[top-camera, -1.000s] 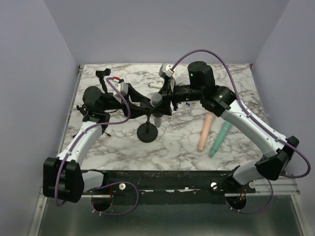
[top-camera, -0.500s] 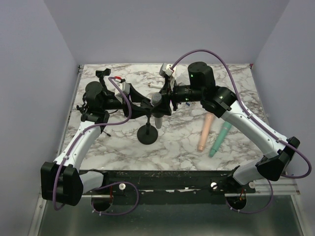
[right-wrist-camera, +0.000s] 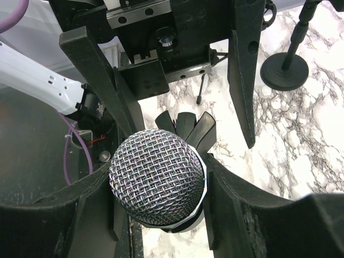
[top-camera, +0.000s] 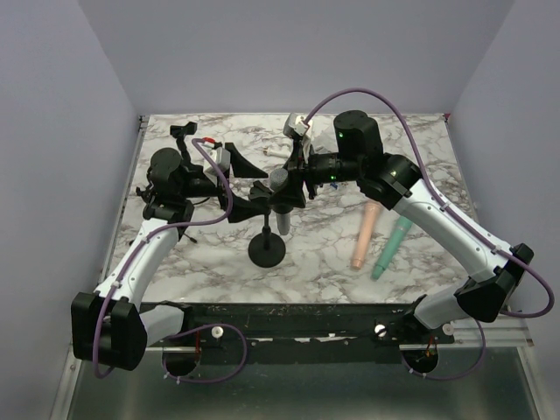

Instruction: Remove the microphone from the stand

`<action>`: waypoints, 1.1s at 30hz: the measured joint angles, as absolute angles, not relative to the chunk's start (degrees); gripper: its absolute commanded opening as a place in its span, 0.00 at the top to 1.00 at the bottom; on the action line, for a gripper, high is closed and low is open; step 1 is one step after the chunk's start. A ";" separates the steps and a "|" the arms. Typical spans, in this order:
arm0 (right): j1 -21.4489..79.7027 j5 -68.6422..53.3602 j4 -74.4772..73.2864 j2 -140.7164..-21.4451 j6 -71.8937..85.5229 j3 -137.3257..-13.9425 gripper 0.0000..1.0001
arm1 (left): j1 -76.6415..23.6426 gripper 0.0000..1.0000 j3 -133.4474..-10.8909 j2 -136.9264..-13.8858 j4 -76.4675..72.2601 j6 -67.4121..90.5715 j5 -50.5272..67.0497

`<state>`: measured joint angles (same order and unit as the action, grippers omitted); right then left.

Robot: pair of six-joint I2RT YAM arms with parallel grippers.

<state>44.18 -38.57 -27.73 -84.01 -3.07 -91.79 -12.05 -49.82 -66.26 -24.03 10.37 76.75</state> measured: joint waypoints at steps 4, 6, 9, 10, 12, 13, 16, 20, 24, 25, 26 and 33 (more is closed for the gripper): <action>44.18 -38.83 -27.94 -84.01 -3.29 -91.79 0.99 | -12.14 0.05 -49.80 -66.32 -24.77 11.25 77.17; 44.18 -39.16 -27.99 -84.01 -3.53 -91.79 0.99 | -12.14 0.07 -49.80 -66.72 -25.23 11.92 78.04; 44.18 -39.64 -28.23 -84.01 -4.01 -91.85 0.99 | -12.51 0.14 -49.80 -68.01 -25.39 12.78 79.64; 44.18 -39.77 -28.47 -84.01 -4.19 -91.98 0.99 | -12.73 0.19 -49.82 -68.55 -25.28 12.97 80.14; 44.18 -39.86 -29.17 -84.01 -4.56 -92.38 0.99 | -12.88 0.46 -49.89 -69.17 -24.23 12.84 80.79; 44.18 -39.88 -29.50 -84.01 -4.67 -92.51 0.99 | -12.88 0.81 -50.06 -69.32 -23.18 12.34 81.06; 44.16 -39.97 -29.80 -84.01 -4.97 -92.75 0.99 | -13.04 1.00 -52.16 -69.47 -17.45 8.75 81.84; 44.14 -39.97 -29.95 -84.01 -5.23 -93.95 0.99 | -13.30 1.00 -54.35 -69.49 -10.74 3.33 81.41; 44.16 -39.94 -29.95 -84.01 -5.61 -95.50 0.99 | -13.39 1.00 -54.46 -69.41 -7.88 0.82 80.97; 44.16 -39.90 -29.98 -84.01 -5.63 -95.88 0.99 | -13.39 1.00 -54.46 -69.21 -7.27 0.16 80.79; 44.14 -39.81 -30.13 -84.03 -5.58 -96.42 0.99 | -13.47 1.00 -54.48 -68.97 -6.79 -0.40 80.47; 44.34 -35.48 -32.62 -84.90 -4.21 -104.31 0.99 | -14.09 1.00 -55.13 -68.03 -1.93 -4.75 78.35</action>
